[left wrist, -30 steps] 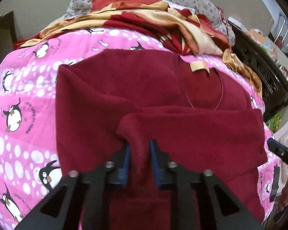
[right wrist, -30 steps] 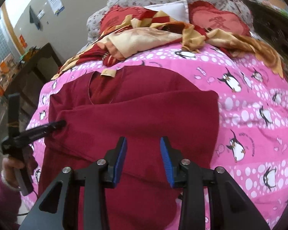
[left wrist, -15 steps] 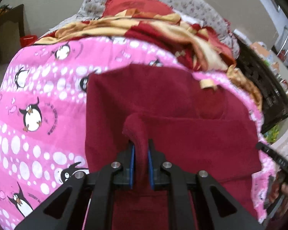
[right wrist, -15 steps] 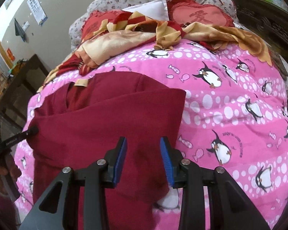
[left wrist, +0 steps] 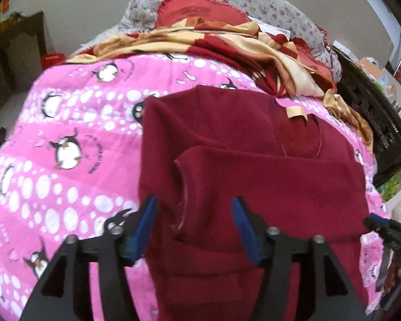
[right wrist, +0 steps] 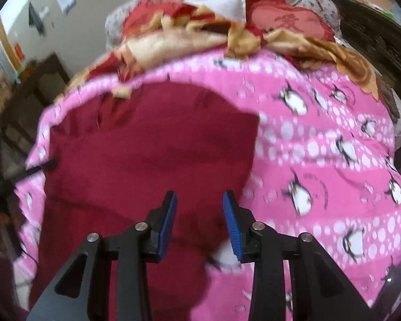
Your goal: Fold small clothes
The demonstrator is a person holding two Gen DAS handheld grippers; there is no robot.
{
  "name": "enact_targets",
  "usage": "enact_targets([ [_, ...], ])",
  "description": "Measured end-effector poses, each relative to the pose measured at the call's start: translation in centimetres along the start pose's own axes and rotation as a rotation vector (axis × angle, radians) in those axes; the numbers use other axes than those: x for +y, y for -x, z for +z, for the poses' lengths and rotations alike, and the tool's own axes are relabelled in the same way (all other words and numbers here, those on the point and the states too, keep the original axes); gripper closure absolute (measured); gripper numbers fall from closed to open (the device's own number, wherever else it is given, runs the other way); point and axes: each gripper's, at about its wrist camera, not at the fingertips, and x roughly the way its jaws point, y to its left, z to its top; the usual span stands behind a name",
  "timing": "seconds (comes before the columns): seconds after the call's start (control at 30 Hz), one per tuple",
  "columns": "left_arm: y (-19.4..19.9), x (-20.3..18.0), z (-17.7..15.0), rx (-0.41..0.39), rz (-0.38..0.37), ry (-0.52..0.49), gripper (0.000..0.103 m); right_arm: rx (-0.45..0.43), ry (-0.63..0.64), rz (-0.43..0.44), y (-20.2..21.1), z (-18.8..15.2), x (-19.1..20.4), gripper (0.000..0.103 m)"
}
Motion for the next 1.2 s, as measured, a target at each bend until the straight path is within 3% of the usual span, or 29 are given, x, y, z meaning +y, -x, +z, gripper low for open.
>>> enact_targets([
  [0.07, 0.6, 0.1, -0.7, 0.011, 0.015, 0.005, 0.038, 0.053, -0.025, -0.012, -1.9, -0.7, -0.7, 0.065],
  [0.13, 1.6, 0.6, -1.5, 0.026, -0.002, 0.030, 0.038, 0.034, -0.093, 0.038, -1.3, -1.0, -1.8, 0.065],
  [0.37, 6.6, 1.9, -5.4, 0.008, -0.028, 0.088, 0.034, -0.089, -0.084, 0.164, 9.8, -3.0, -4.1, 0.065],
  [0.53, 10.0, 2.0, -9.6, 0.036, -0.065, 0.089, 0.028, -0.011, 0.013, 0.247, 13.9, -7.2, -3.9, 0.059],
  [0.77, 11.8, 2.9, -15.5, 0.176, -0.118, 0.090, 0.025, 0.126, 0.038, 0.378, 11.2, -17.5, -2.4, 0.059],
  [0.93, 11.6, 3.9, -18.3, 0.238, -0.118, 0.112, 0.025, 0.181, -0.061, 0.405, 7.5, -20.9, -2.2, 0.059],
  [0.97, 11.6, 4.1, -18.7, 0.253, -0.124, 0.122, 0.025, 0.175, -0.072, 0.407, 7.2, -21.3, -2.1, 0.062],
  [1.03, 11.8, 4.3, -19.4, 0.270, -0.122, 0.128, 0.025, 0.149, -0.060, 0.412, 8.1, -21.4, -2.2, 0.092],
  [1.1, 12.3, 4.1, -20.0, 0.275, -0.134, 0.116, 0.025, 0.110, -0.043, 0.498, 10.0, -21.3, -2.8, 0.094],
  [1.2, 12.5, 3.1, -20.9, 0.297, -0.143, 0.065, 0.025, 0.079, -0.037, 0.499, 11.2, -21.2, -3.3, 0.094],
])
